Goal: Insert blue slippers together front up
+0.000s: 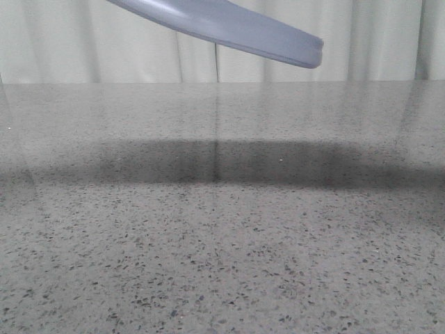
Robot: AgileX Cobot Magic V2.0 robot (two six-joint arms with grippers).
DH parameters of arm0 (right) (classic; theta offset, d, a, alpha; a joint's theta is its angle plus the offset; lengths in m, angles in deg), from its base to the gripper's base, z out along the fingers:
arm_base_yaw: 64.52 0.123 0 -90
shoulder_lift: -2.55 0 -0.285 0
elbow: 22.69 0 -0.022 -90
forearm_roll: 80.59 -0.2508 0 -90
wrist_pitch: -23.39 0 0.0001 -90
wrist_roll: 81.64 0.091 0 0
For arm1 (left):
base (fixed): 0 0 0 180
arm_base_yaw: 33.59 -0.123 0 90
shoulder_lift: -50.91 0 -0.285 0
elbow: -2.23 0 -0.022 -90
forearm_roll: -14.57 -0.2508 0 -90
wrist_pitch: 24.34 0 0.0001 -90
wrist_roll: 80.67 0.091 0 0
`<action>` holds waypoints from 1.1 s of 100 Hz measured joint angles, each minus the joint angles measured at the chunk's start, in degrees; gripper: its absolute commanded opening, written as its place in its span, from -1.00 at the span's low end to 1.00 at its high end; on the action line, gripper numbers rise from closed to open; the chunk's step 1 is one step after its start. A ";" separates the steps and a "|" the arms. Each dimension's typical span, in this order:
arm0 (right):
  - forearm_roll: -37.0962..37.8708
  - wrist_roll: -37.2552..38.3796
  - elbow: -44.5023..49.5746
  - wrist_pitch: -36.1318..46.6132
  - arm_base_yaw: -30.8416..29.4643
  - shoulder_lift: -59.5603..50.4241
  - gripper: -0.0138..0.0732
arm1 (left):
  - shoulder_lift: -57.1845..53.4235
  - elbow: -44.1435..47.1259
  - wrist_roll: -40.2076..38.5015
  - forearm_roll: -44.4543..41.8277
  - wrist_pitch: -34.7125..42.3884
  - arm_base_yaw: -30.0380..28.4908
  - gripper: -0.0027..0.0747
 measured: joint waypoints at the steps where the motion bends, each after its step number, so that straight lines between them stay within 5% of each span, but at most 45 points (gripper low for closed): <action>1: 0.10 -0.10 0.00 0.13 0.00 0.00 0.01 | 0.03 0.00 0.11 0.00 0.00 0.00 -0.89; 69: 7.76 -6.35 0.00 24.02 0.68 -16.07 0.01 | 6.21 0.00 2.61 -0.33 -0.05 0.68 -0.89; 110: 7.76 -6.38 -0.04 23.65 0.68 -17.34 0.01 | 12.22 0.00 8.18 7.21 0.77 0.68 -0.89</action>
